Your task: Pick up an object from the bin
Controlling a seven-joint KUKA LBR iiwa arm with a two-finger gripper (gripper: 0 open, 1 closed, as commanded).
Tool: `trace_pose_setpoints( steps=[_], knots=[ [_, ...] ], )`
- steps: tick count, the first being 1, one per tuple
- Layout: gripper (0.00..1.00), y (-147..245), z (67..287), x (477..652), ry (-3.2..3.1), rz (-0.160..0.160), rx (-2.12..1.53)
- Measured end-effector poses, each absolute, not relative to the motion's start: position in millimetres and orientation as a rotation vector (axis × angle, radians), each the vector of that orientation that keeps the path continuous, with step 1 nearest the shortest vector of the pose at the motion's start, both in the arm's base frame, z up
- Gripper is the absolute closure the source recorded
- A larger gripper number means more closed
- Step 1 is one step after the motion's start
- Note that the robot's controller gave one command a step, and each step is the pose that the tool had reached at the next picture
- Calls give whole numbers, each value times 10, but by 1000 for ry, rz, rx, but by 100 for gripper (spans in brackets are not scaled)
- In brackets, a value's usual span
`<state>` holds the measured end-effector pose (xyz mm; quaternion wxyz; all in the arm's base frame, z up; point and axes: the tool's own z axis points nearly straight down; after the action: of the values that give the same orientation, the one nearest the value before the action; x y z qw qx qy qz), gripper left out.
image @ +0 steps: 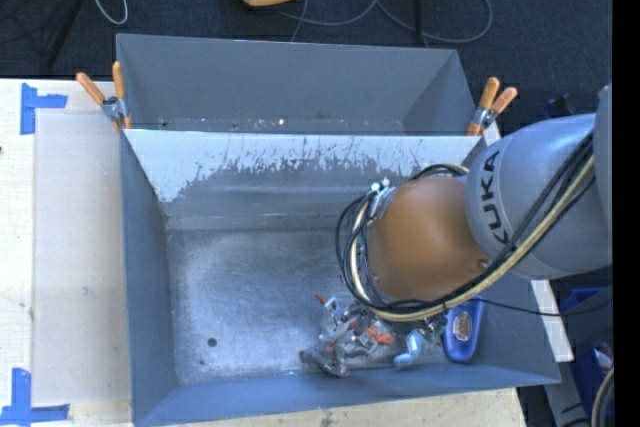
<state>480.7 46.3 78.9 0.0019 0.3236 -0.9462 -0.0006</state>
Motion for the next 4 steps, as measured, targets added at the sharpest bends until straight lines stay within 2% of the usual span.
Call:
trace_pose_setpoints(
  steps=[1,2,3,4],
  knots=[
    [100,587,741,4781,-2766,8,1507],
    [100,586,740,4781,-2766,8,1506],
    [100,449,1709,4957,-2747,-3,1524],
    [100,448,1708,4956,-2748,-4,1521]
  ],
)
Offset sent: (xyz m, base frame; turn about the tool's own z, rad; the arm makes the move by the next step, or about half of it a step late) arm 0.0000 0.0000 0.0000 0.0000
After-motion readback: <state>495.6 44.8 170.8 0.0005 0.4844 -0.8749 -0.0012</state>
